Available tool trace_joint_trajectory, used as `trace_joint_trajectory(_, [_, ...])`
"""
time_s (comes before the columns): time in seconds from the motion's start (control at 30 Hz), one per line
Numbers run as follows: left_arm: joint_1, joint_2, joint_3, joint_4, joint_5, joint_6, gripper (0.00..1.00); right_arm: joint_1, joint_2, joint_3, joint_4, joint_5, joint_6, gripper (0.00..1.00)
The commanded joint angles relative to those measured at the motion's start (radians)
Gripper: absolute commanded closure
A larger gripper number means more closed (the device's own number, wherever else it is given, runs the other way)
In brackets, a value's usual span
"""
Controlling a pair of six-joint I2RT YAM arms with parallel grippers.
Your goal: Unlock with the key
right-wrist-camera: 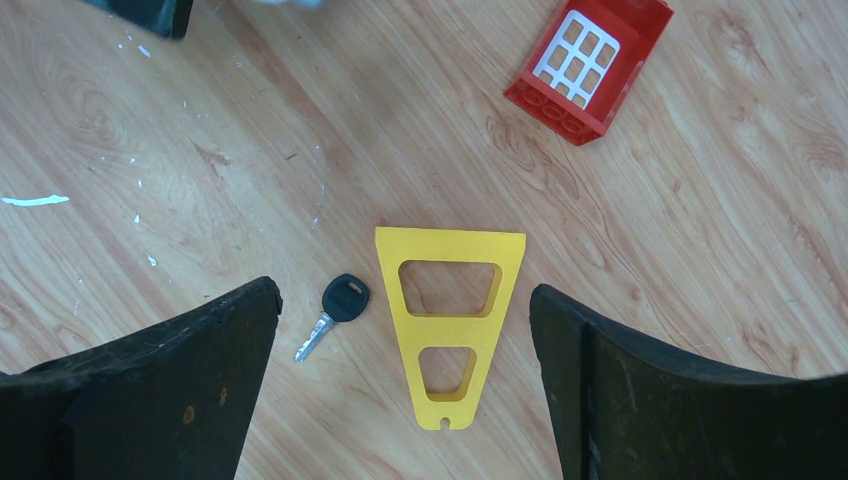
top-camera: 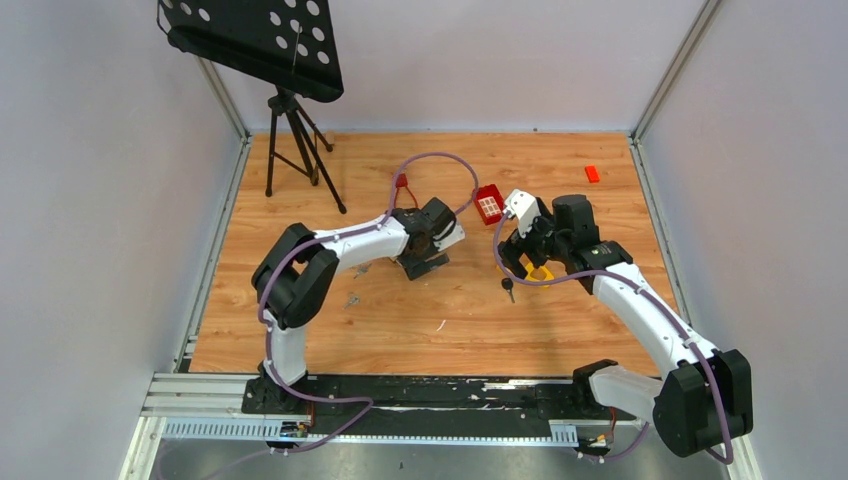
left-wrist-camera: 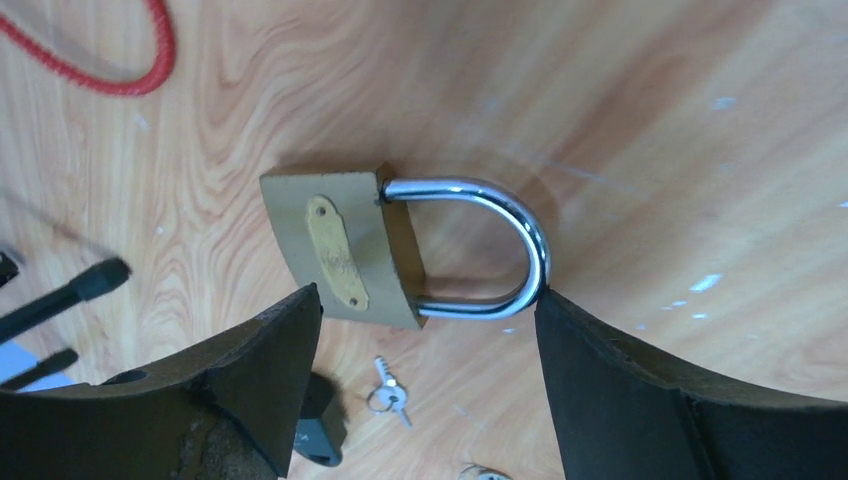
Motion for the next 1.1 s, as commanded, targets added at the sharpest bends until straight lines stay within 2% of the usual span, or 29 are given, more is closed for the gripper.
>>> trace_joint_trajectory(0.0, [0.09,-0.052,0.052,-0.024,-0.026,0.009,0.13,-0.005,-0.02,0.0,0.026,-0.002,-0.012,0.04])
trace_joint_trajectory(0.2, [0.212,-0.177,0.012,-0.097,0.118,0.066,0.01,-0.005,-0.016,0.0,0.024,-0.007,-0.011,0.04])
trace_joint_trajectory(0.4, [0.425,-0.255,-0.074,-0.13,0.219,0.114,0.0,-0.005,-0.01,0.0,0.026,-0.004,-0.013,0.04])
trace_joint_trajectory(0.53, [0.508,-0.236,-0.073,-0.165,0.301,0.138,0.0,-0.005,-0.001,0.002,0.024,-0.002,-0.012,0.04])
trace_joint_trajectory(0.83, [0.568,-0.164,-0.087,-0.18,0.405,0.197,0.0,-0.006,-0.001,0.0,0.025,0.008,-0.014,0.03])
trace_joint_trajectory(1.07, [0.607,-0.127,-0.115,-0.146,0.415,0.275,0.0,-0.006,0.004,0.0,0.025,0.01,-0.016,0.04])
